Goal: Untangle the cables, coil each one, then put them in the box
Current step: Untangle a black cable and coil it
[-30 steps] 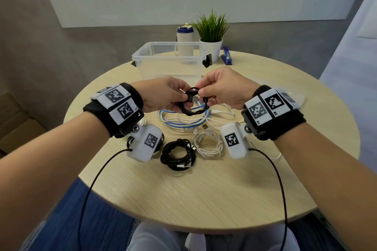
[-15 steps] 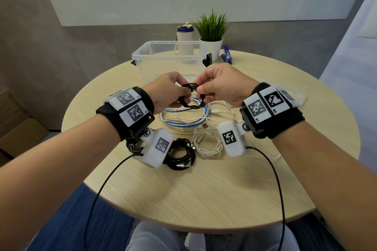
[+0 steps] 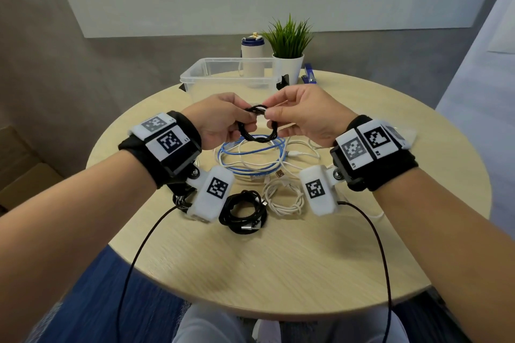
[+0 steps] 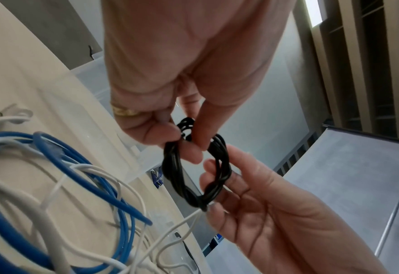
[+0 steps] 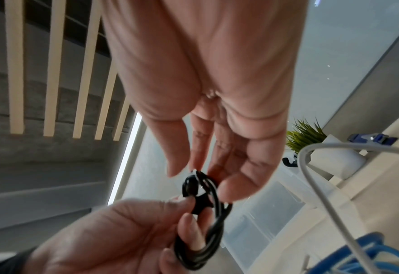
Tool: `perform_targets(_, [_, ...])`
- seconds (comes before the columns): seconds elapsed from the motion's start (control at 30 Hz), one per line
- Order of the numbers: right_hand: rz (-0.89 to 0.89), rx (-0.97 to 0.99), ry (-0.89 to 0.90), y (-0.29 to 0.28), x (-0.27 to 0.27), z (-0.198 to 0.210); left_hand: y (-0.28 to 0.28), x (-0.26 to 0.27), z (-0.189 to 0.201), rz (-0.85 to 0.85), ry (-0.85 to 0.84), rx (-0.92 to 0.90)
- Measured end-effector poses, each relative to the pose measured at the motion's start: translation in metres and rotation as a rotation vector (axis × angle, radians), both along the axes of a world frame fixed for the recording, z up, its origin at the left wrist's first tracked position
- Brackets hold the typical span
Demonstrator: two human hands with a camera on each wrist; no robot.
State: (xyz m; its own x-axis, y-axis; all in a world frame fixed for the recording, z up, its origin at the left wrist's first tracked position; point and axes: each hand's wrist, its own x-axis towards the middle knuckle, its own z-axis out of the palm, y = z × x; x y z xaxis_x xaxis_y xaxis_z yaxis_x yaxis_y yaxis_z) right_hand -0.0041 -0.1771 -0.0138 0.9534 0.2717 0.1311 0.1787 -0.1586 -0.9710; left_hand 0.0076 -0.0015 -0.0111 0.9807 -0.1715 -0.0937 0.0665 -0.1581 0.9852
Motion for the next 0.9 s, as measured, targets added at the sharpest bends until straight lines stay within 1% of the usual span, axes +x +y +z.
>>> perform_targets(0.1, [-0.051,-0.023,-0.031,0.000,0.002,-0.004,0.002,-0.001,-0.001,-0.065,0.037,-0.037])
perform_targets(0.2, [-0.048,-0.048,-0.034,-0.001,0.005,-0.004,0.003,-0.003,-0.002,-0.142,0.076,-0.034])
perform_targets(0.37, [-0.012,-0.123,-0.036,0.002,0.005,-0.005,0.007,-0.003,-0.010,-0.112,-0.013,-0.036])
perform_targets(0.5, [0.016,-0.119,-0.015,0.008,0.006,-0.006,0.014,-0.003,-0.011,-0.108,-0.075,-0.041])
perform_targets(0.63, [0.040,-0.151,0.001,0.014,0.007,-0.006,0.020,-0.006,-0.010,-0.110,-0.083,0.025])
perform_targets(0.73, [0.039,-0.193,0.021,0.017,0.005,-0.011,0.026,-0.010,-0.010,-0.156,-0.022,0.085])
perform_targets(0.8, [0.039,-0.280,0.009,0.016,0.003,-0.014,0.033,-0.012,-0.011,-0.207,0.051,0.130])
perform_targets(0.9, [0.053,-0.525,-0.039,0.010,0.001,-0.016,0.042,-0.017,-0.015,-0.261,0.153,0.216])
